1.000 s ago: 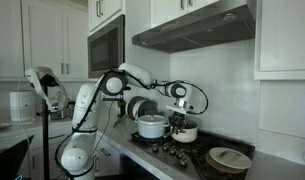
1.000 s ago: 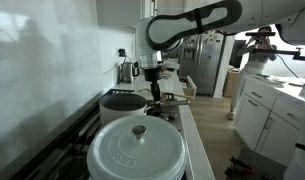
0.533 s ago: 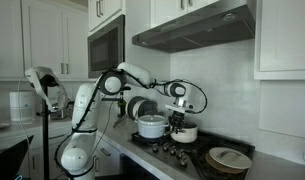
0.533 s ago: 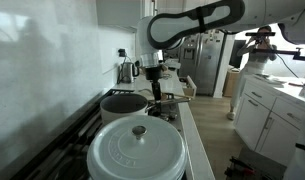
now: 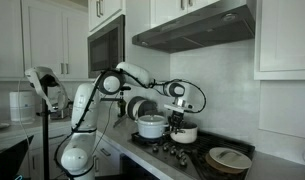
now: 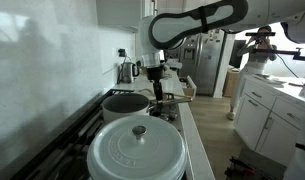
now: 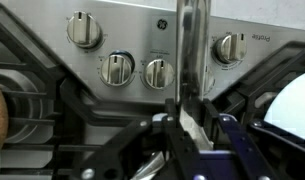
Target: Move the uncovered pot backwards
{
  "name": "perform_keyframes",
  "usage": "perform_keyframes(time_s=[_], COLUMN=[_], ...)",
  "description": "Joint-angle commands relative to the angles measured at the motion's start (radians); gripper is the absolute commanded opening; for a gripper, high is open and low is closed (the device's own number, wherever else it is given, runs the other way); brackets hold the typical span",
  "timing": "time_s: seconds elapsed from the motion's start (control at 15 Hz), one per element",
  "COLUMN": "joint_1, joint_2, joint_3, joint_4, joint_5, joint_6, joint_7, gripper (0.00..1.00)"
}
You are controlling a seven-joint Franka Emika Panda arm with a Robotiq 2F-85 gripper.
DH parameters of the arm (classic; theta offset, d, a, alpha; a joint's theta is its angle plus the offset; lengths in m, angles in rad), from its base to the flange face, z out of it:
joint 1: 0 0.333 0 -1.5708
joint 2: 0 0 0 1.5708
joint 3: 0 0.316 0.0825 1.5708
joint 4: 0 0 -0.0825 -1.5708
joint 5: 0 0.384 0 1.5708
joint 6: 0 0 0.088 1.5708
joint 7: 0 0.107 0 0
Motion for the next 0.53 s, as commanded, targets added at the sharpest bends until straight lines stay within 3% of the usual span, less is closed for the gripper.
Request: perform_keyframes(time_s=[0.0, 0.47], joint_1=[0.005, 0.004], joint_2=[-0.074, -0.115], joint_3=[-0.01, -0.013], joint_4=[-0.051, -0.096], joint_5=[-0.042, -0.079], joint_6=[-0.013, -0.013], joint_7=[0.052, 0.073], gripper=[0.07, 0.07])
